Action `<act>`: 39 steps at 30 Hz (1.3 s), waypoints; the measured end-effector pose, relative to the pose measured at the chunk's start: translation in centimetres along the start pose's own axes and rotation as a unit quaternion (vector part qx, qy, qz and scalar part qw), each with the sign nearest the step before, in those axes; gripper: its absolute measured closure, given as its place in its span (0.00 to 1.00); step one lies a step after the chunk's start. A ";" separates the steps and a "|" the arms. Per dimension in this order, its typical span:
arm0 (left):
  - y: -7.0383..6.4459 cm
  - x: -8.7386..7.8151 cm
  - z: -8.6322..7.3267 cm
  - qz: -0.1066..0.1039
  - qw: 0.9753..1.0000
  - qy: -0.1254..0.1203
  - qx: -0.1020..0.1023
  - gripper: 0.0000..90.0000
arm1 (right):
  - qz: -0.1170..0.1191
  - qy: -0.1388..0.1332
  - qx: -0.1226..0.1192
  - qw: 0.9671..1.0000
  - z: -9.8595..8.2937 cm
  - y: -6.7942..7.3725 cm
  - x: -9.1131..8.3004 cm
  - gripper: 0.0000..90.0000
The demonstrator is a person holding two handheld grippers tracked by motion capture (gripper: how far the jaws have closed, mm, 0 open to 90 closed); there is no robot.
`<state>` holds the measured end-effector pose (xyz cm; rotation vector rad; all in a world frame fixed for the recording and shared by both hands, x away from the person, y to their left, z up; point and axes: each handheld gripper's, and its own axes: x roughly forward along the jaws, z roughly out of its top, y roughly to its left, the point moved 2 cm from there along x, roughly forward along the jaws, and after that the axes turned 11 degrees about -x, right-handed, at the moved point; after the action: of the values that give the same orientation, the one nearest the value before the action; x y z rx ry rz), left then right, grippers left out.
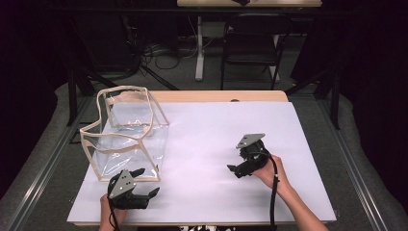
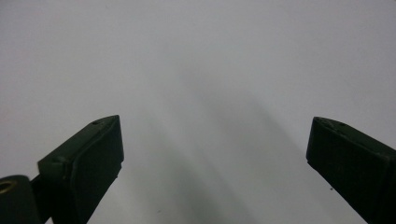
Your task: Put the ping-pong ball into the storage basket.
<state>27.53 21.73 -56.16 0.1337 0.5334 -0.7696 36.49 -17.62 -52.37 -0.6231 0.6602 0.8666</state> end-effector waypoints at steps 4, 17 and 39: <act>0.0 0.0 0.0 0.000 1.000 -0.001 -0.002 0.18 | -0.006 -0.002 0.006 1.000 -1.0 0.3 -0.3 0.04; 0.0 0.2 0.0 0.000 1.000 0.001 -0.001 0.18 | -0.022 -0.011 0.013 1.000 -3.4 1.3 -0.7 0.04; 0.0 0.3 0.0 0.002 1.000 0.006 0.001 0.18 | -0.059 -0.035 0.040 0.997 -6.8 2.2 -1.7 0.04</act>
<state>27.70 21.59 -56.31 0.1412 0.5436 -0.7648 32.03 -22.28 -55.94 -0.5524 0.5858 0.7451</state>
